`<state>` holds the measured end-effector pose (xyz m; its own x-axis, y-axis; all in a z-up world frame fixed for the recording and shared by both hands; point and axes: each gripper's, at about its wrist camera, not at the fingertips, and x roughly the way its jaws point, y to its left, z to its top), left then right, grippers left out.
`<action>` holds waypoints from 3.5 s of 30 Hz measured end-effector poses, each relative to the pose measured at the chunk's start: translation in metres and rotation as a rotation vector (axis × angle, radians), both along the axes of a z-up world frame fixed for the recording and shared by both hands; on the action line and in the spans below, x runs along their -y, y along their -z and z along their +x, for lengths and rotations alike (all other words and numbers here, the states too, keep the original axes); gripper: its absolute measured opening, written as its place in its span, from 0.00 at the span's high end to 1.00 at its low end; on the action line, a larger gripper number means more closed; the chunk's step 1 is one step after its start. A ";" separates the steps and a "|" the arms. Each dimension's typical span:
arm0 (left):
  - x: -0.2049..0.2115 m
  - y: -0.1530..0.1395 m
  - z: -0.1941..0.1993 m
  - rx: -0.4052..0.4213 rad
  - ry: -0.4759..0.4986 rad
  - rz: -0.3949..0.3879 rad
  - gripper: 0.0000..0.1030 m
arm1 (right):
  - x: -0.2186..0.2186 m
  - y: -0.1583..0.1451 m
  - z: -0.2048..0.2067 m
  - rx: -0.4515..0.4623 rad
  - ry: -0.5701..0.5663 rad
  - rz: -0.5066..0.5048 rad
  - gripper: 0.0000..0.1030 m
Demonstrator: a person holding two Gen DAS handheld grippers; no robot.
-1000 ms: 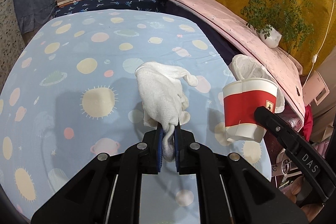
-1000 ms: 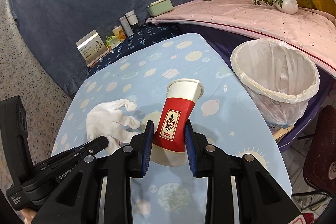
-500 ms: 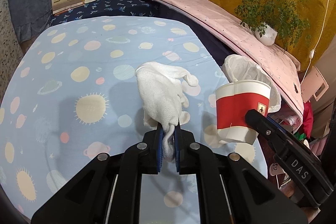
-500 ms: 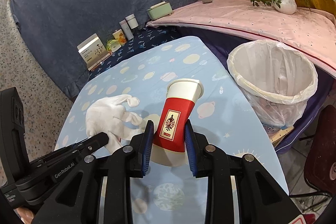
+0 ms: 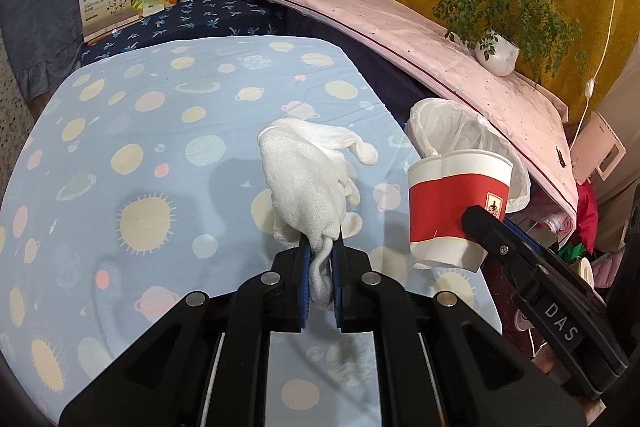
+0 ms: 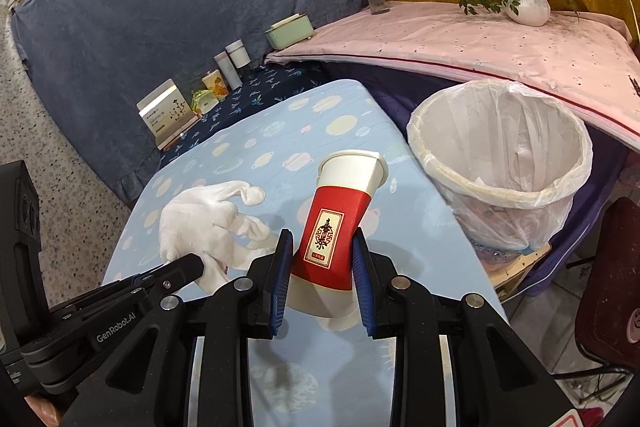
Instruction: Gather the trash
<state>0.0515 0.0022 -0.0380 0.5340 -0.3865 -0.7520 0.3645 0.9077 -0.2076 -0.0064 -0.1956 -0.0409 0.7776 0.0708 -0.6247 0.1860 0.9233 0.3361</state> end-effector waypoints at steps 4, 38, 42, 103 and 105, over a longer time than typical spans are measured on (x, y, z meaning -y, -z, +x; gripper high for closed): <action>0.015 0.001 0.006 -0.007 0.026 0.006 0.92 | 0.011 0.001 0.002 0.006 0.026 -0.024 0.73; 0.234 -0.009 0.063 0.005 0.356 0.062 0.92 | 0.189 0.003 0.018 0.034 0.338 -0.008 0.73; 0.249 0.000 0.069 -0.008 0.367 0.069 0.89 | 0.202 0.007 0.026 0.020 0.349 -0.009 0.73; 0.161 0.019 0.052 0.051 0.110 0.155 0.15 | 0.142 0.001 0.017 -0.078 0.277 -0.277 0.12; 0.155 0.020 0.050 0.052 0.095 0.161 0.14 | 0.138 0.002 0.014 -0.077 0.273 -0.286 0.12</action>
<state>0.1011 -0.1527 -0.0580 0.5409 -0.3139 -0.7803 0.4567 0.8887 -0.0408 0.0076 -0.3332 -0.0428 0.6942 -0.3175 -0.6460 0.4520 0.8907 0.0480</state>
